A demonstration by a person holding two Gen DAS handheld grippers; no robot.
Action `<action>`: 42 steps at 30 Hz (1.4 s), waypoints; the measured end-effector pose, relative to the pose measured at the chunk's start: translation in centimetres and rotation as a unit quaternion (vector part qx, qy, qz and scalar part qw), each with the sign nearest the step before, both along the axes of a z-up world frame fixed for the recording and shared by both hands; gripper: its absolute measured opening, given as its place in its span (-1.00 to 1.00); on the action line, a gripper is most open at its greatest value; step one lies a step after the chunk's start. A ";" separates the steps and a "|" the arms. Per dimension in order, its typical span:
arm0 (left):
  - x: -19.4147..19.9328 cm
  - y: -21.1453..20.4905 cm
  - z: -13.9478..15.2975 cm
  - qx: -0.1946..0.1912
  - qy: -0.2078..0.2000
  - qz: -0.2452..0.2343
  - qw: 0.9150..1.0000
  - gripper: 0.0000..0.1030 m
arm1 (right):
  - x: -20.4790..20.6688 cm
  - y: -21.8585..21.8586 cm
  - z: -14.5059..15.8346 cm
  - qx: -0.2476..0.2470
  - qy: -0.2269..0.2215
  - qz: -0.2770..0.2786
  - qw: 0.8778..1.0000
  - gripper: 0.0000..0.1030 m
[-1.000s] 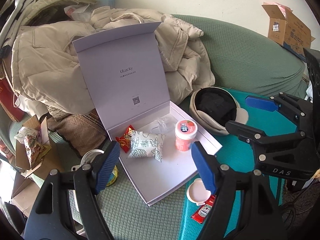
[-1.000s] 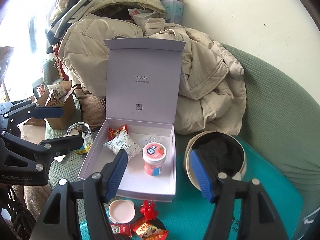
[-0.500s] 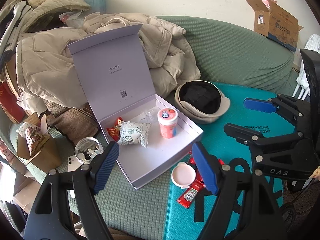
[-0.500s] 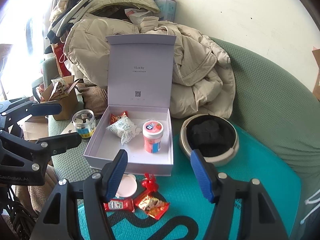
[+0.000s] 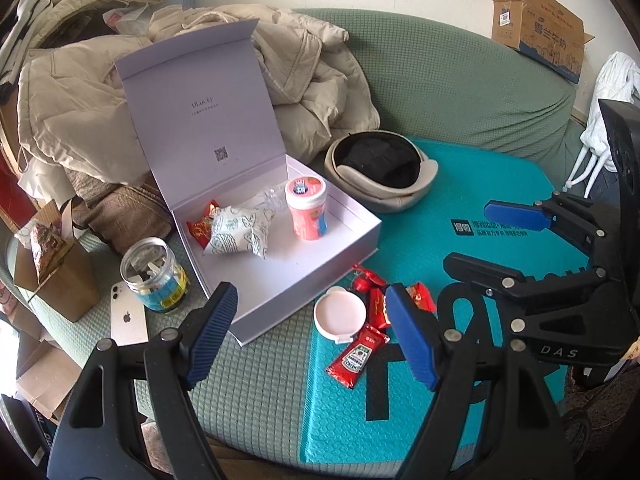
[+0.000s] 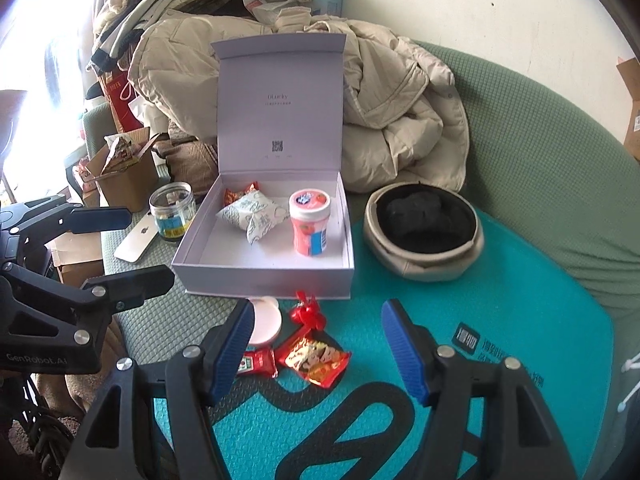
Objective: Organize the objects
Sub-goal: 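Withdraw both open grippers from the box toward the remaining snacks, then grasp the pink round lid container with the left gripper while the right grasps the candy packet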
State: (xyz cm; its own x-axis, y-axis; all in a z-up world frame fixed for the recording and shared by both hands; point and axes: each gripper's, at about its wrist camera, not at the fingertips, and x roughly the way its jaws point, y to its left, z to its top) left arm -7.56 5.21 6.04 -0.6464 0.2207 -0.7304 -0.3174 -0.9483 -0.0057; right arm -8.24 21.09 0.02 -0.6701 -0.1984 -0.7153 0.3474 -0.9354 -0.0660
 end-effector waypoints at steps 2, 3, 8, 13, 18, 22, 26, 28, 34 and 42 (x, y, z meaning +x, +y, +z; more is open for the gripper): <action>0.0 0.0 -0.7 0.003 -0.010 0.000 1.000 0.47 | 0.0 0.1 -0.7 -0.003 -0.012 0.000 1.000 0.31; 0.0 -0.1 -1.3 0.005 -0.017 0.001 1.000 0.47 | -0.1 0.1 -1.1 -0.004 -0.018 0.000 1.000 0.31; -0.3 -0.2 -3.5 0.007 -0.042 -0.001 0.999 0.47 | -0.3 -0.1 -3.3 0.002 -0.043 -0.003 0.999 0.31; -1.0 -0.2 -5.6 0.005 -0.071 0.000 0.997 0.47 | -1.1 -0.1 -5.3 -0.002 -0.069 -0.005 0.998 0.31; -1.5 0.0 -7.0 -0.003 -0.080 -0.007 0.997 0.47 | -2.2 0.0 -7.2 -0.005 -0.095 -0.004 0.995 0.31; -2.2 0.0 -8.0 -0.002 -0.090 -0.013 0.996 0.47 | -2.9 0.1 -8.4 -0.005 -0.106 -0.003 0.994 0.31; -2.7 0.6 -9.0 -0.005 -0.095 -0.026 0.995 0.47 | -3.8 0.4 -9.6 0.002 -0.116 -0.008 0.993 0.31; -2.9 1.1 -9.4 -0.009 -0.097 -0.034 0.995 0.47 | -4.2 0.7 -10.2 0.002 -0.123 -0.011 0.992 0.34; -4.2 1.6 -10.5 -0.008 -0.109 -0.043 0.993 0.47 | -5.5 1.2 -11.4 -0.012 -0.144 -0.018 0.989 0.42; -5.4 0.9 -11.5 -0.009 -0.112 -0.040 0.993 0.47 | -7.3 0.8 -13.3 -0.031 -0.171 -0.028 0.984 0.42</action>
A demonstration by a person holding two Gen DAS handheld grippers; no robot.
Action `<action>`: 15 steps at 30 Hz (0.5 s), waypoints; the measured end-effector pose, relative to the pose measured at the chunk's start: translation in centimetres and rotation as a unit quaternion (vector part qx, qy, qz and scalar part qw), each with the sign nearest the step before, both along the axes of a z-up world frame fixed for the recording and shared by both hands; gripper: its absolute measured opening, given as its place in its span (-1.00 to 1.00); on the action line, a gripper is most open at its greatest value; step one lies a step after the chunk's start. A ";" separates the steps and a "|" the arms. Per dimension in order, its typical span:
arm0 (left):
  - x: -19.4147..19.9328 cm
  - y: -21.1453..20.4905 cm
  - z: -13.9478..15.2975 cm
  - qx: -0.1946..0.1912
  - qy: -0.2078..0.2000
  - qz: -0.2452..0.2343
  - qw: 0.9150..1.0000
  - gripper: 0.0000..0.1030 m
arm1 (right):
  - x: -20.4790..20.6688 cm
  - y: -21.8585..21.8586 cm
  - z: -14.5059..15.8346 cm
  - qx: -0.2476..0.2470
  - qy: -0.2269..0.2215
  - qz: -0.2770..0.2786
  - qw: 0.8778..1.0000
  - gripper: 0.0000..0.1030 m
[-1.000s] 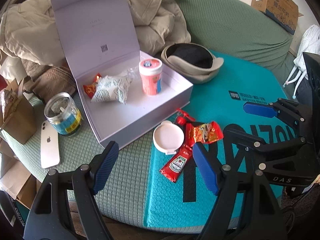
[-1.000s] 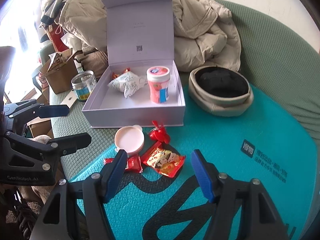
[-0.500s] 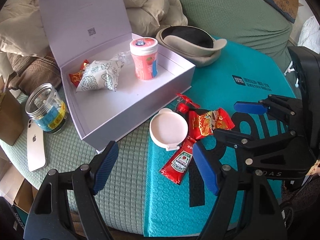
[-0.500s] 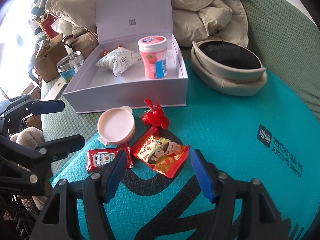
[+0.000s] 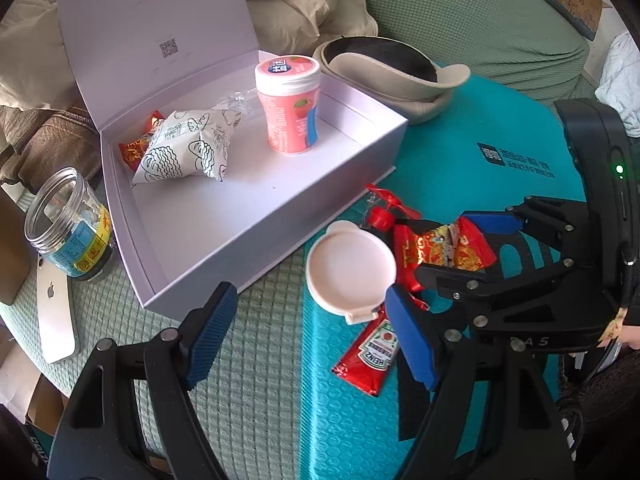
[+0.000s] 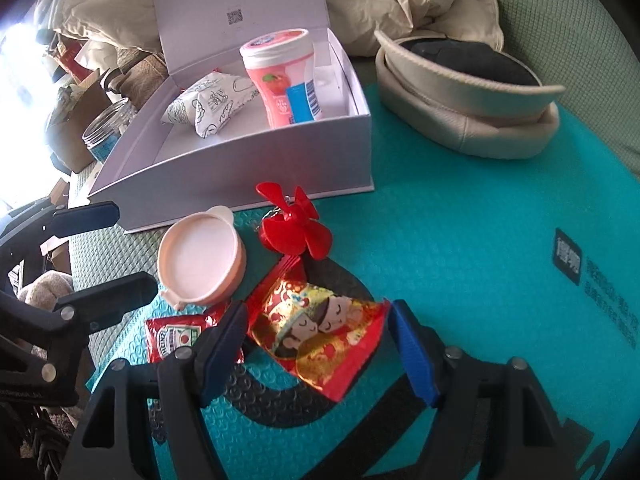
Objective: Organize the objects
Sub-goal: 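Grasp the pink round lid container with the left gripper while the right grasps the candy packet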
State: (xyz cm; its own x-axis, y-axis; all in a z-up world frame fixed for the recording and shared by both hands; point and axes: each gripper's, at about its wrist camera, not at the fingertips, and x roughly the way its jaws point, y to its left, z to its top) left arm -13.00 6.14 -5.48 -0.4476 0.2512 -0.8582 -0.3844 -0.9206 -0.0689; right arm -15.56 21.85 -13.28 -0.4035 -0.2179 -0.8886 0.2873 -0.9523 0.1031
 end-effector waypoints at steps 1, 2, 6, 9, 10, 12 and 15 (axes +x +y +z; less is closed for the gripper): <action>-0.1 0.0 -0.1 0.001 0.001 -0.002 1.000 0.47 | 0.0 -0.1 0.0 0.001 0.007 0.000 1.000 0.42; -0.1 0.0 -0.1 0.002 0.004 -0.006 1.000 0.47 | -0.1 -0.2 0.1 0.003 0.012 0.001 1.000 0.42; -0.4 0.3 -0.2 0.020 0.000 -0.022 1.000 0.47 | 0.2 -0.7 -0.1 0.031 0.027 0.019 0.999 0.37; -0.9 0.8 -0.5 0.032 -0.010 -0.028 0.999 0.47 | 0.7 -0.8 -0.1 0.047 0.036 0.037 0.998 0.33; -1.0 1.1 -0.6 0.029 -0.012 -0.031 0.999 0.47 | 0.8 -0.5 -0.1 0.045 0.034 0.040 0.998 0.32; -1.3 1.6 -1.0 0.023 -0.012 -0.036 0.999 0.47 | 1.0 0.0 0.0 0.042 0.033 0.046 0.998 0.29; -1.7 2.0 -1.4 0.024 -0.018 -0.037 0.999 0.47 | 1.3 0.9 0.1 0.046 0.036 0.049 0.997 0.27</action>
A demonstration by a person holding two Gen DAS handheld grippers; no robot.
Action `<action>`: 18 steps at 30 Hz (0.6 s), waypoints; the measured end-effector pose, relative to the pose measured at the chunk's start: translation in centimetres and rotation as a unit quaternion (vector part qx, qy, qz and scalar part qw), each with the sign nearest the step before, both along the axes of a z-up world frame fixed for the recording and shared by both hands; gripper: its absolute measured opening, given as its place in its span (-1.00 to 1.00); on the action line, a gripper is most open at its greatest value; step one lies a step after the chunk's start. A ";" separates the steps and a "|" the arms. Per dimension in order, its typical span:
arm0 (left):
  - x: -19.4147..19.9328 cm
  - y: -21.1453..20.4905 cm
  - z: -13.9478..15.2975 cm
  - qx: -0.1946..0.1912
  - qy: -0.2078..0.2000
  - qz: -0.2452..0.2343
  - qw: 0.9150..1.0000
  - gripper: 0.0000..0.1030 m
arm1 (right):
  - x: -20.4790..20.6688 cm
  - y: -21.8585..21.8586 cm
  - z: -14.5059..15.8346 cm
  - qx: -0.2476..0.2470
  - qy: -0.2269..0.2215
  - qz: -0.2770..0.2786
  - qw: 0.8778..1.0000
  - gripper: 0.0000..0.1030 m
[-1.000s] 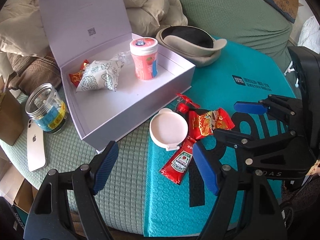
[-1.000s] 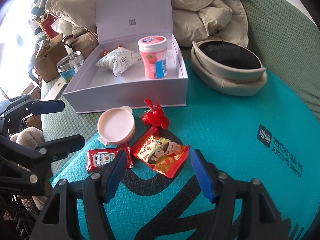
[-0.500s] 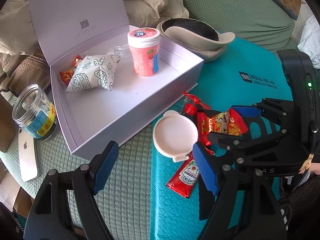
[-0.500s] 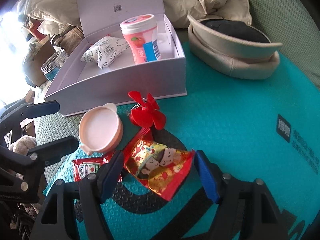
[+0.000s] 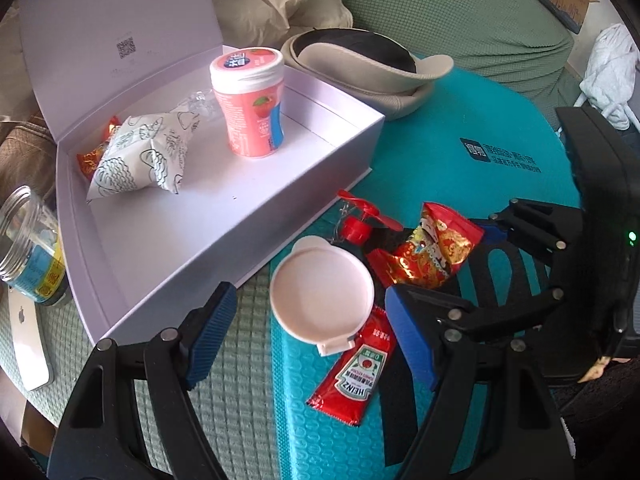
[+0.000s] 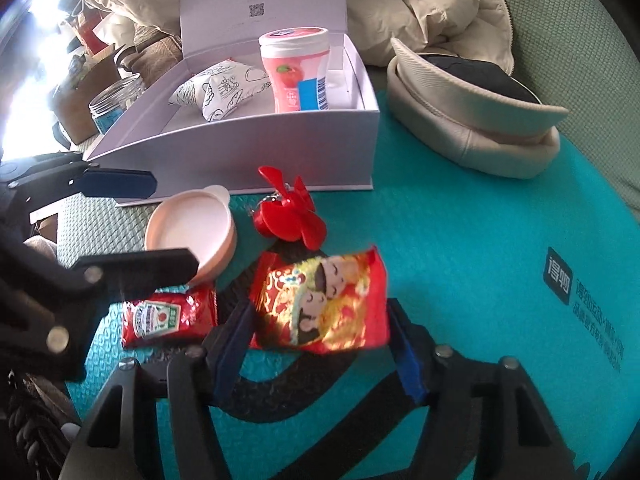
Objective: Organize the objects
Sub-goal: 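Grasp the pink round lid container with the left gripper while the right grasps the candy packet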
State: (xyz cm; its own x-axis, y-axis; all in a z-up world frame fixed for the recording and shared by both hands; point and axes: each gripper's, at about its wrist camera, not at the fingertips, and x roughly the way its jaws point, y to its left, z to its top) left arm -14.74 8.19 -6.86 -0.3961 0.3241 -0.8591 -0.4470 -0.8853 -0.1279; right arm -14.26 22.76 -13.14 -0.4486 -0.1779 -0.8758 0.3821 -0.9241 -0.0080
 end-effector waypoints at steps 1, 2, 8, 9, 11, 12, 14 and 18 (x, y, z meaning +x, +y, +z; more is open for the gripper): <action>-0.3 0.1 -0.2 0.000 -0.003 0.003 1.000 0.47 | 0.1 0.4 0.1 0.000 0.002 0.000 1.000 0.27; -0.5 0.2 -0.4 -0.003 -0.004 0.007 1.000 0.47 | 0.2 0.6 0.1 -0.002 0.004 -0.001 1.000 0.27; -0.9 0.8 -1.9 -0.017 -0.017 0.010 1.000 0.47 | 0.3 0.7 -0.1 0.003 0.020 0.006 1.000 0.43; -0.9 0.8 -2.1 -0.018 -0.019 0.011 1.000 0.47 | 0.3 0.6 -0.2 0.005 0.023 0.006 1.000 0.43; -1.1 0.7 -2.5 -0.015 -0.022 0.015 1.000 0.47 | 0.3 0.4 -0.2 -0.001 0.027 0.009 1.000 0.43; -1.1 0.5 -2.5 -0.009 -0.022 0.016 1.000 0.47 | 0.2 0.4 -0.2 -0.005 0.027 0.011 1.000 0.43; -1.1 0.3 -2.4 0.001 -0.019 0.016 1.000 0.47 | 0.0 0.1 -0.3 -0.003 0.030 0.011 0.999 0.43; -0.9 0.2 -2.1 0.017 -0.001 0.003 1.000 0.35 | -0.3 -0.3 -0.4 0.009 0.041 0.018 0.999 0.43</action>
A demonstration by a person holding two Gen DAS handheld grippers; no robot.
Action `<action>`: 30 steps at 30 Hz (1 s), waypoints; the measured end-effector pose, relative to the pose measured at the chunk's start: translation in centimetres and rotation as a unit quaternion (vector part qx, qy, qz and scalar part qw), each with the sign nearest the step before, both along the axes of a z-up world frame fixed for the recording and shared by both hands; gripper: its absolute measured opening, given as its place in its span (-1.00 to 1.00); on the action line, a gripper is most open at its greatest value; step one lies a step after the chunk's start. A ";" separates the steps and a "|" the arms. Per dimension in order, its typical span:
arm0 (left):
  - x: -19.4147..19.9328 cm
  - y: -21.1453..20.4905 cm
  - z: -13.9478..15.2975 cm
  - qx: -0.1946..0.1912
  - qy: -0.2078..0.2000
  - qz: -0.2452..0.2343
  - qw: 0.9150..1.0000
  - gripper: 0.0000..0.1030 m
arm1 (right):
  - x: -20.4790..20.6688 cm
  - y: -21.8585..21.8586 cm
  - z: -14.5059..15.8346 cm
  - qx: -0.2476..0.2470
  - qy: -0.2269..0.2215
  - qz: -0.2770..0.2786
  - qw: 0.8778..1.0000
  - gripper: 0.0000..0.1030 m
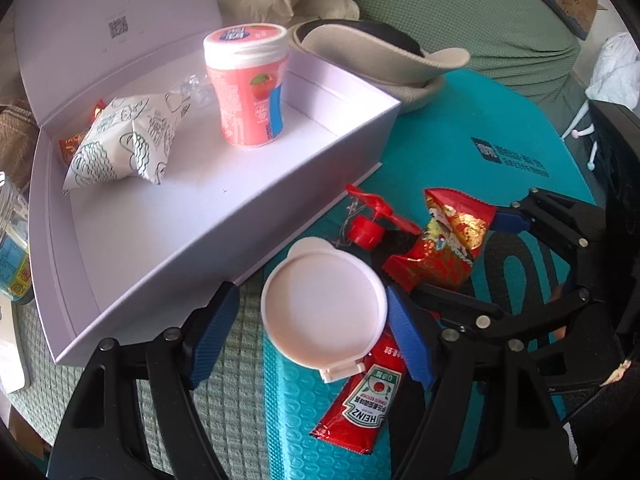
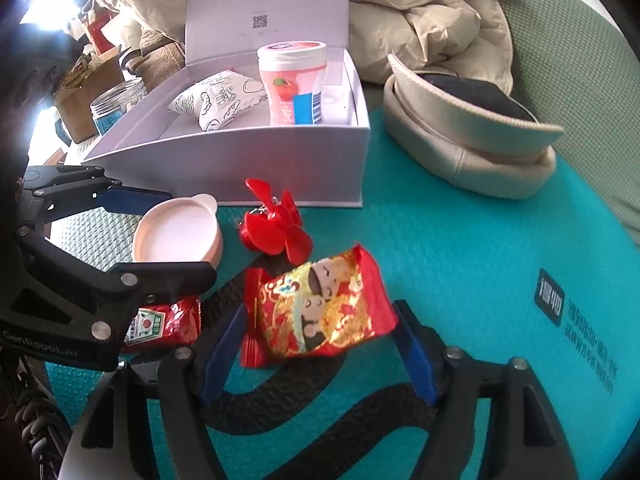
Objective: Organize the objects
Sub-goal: 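Grasp the pink round lid container with the left gripper while the right grasps the candy packet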
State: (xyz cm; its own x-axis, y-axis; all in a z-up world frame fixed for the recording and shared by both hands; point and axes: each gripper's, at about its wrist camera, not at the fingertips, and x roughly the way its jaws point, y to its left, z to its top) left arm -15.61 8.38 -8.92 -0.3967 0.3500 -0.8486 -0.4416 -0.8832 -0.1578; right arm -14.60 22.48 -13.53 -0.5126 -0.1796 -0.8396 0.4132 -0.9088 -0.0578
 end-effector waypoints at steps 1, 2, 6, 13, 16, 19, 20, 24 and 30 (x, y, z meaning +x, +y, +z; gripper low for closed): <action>0.0 0.1 0.0 0.002 0.001 -0.003 1.000 0.25 | 0.0 0.0 0.0 0.004 0.001 0.002 1.000 0.43; 0.0 0.1 -0.1 0.004 -0.001 -0.006 1.000 0.21 | 0.0 -0.1 -0.1 0.008 0.003 0.005 1.000 0.43; -0.1 -0.1 -0.2 0.006 -0.002 -0.008 1.000 0.13 | -0.1 -0.4 -0.1 0.011 0.011 0.013 1.000 0.43; 0.0 -1.4 0.0 0.027 -0.024 0.001 0.999 0.13 | -0.1 -0.4 -0.1 -0.015 0.010 0.005 1.000 0.06; 0.4 -2.3 0.1 0.030 -0.029 0.015 0.999 0.13 | 0.3 -0.5 0.1 -0.020 0.007 0.007 1.000 -0.06; 1.4 -2.8 0.1 0.038 -0.041 0.026 0.998 0.13 | 1.1 -0.6 0.1 -0.021 0.003 0.013 1.000 -0.07; 1.7 -3.0 0.2 0.039 -0.043 0.029 0.998 0.13 | 1.4 -0.7 0.1 -0.021 0.002 0.015 1.000 -0.07; 3.2 -3.6 0.4 0.038 -0.043 0.034 0.998 0.13 | 2.8 -0.9 0.3 -0.019 -0.003 0.022 1.000 -0.08; 5.7 -3.8 1.1 0.047 -0.043 0.023 0.998 0.13 | 5.0 -1.1 0.4 -0.014 -0.014 0.027 0.999 -0.08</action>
State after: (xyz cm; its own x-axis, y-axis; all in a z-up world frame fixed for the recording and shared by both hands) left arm -9.93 4.61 -7.83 -0.3410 0.4123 -0.8448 -0.3823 -0.8818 -0.2761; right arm -9.64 21.40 -13.13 -0.4785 -0.2295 -0.8476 0.4628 -0.8862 -0.0213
